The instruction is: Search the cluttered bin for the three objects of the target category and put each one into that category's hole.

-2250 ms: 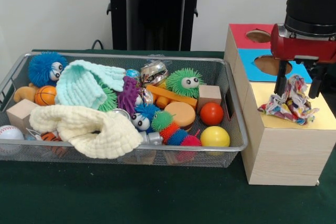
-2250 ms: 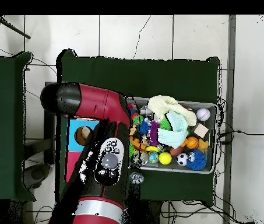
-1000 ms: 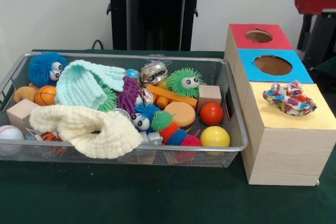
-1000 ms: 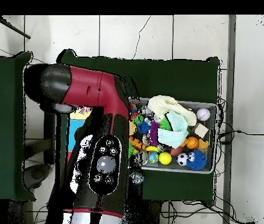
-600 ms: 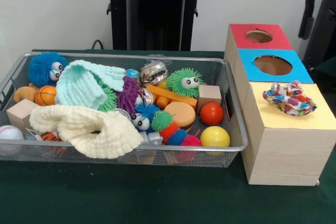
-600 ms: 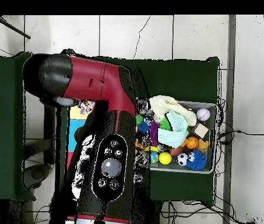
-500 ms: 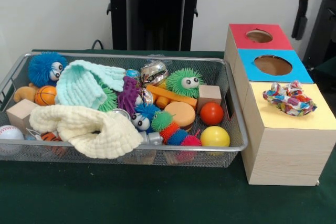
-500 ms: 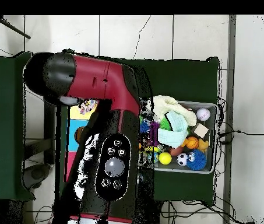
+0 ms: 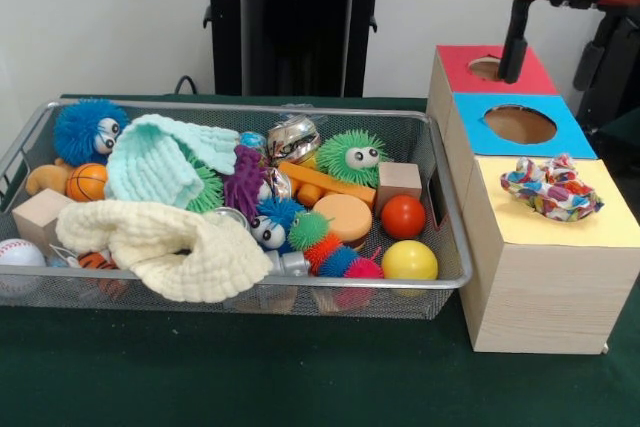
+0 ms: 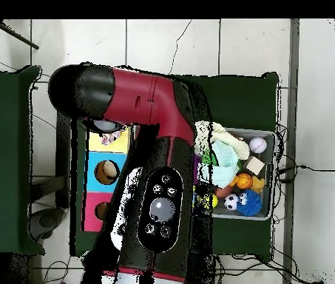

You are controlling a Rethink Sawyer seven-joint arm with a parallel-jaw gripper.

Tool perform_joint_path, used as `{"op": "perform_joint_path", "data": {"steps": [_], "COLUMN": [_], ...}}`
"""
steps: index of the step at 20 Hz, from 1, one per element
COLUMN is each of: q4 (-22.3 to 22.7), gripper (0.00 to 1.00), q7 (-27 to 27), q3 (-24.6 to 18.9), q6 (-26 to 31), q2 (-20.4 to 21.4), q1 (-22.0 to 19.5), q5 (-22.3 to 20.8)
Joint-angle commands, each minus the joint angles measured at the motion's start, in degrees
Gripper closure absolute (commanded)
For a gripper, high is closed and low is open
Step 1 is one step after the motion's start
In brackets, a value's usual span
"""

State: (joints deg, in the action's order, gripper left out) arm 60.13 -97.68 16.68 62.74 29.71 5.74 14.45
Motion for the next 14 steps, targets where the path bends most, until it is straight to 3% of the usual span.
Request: {"op": "perform_joint_path", "data": {"steps": [1, 2, 3, 14], "q4": [0.5, 0.5, 0.5, -1.4], "gripper": [0.00, 0.00, 1.00, 1.00], "q7": [-5.9, -5.9, -5.7, -6.9], "q3": [-2.9, -3.0, -3.1, -3.0], "q6": [-0.4, -0.5, 0.1, 1.3], "q2": [-1.3, -1.2, -1.2, -2.0], "q1": [-1.3, -1.3, -1.3, -1.3], "q5": [-2.9, -3.1, -3.4, -3.2]}}
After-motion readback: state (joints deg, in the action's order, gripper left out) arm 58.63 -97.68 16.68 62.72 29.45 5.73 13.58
